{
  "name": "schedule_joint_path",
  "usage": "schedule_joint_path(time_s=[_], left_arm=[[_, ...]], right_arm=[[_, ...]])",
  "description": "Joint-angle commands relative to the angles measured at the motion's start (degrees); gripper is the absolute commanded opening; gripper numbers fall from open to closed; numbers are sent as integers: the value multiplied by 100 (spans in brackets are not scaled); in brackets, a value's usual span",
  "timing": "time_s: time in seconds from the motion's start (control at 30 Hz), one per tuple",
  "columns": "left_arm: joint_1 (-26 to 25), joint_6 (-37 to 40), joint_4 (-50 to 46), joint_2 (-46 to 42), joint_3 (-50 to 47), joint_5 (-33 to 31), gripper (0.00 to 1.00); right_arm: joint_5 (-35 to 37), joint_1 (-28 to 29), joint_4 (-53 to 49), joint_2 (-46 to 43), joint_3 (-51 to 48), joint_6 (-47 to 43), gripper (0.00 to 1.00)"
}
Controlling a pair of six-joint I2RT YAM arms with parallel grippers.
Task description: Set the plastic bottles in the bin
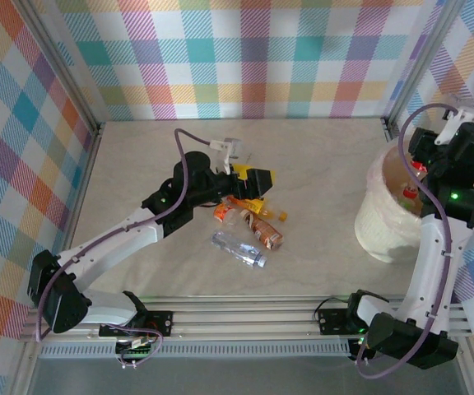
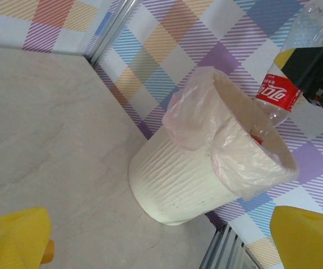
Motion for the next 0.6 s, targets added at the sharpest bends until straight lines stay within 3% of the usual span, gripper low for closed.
schedule_joint_path(time_s=[0.0, 0.3, 0.57], left_arm=[[-71, -21, -177, 118, 239, -36, 100], [-65, -122, -131, 299, 427, 40, 100], [-71, -123, -257, 567, 665, 185, 100]], right_arm=[[-250, -47, -241, -213, -250, -407, 56], [-75, -46, 181, -344, -1357, -969, 61], [-478, -46, -383, -225, -1235, -609, 86]])
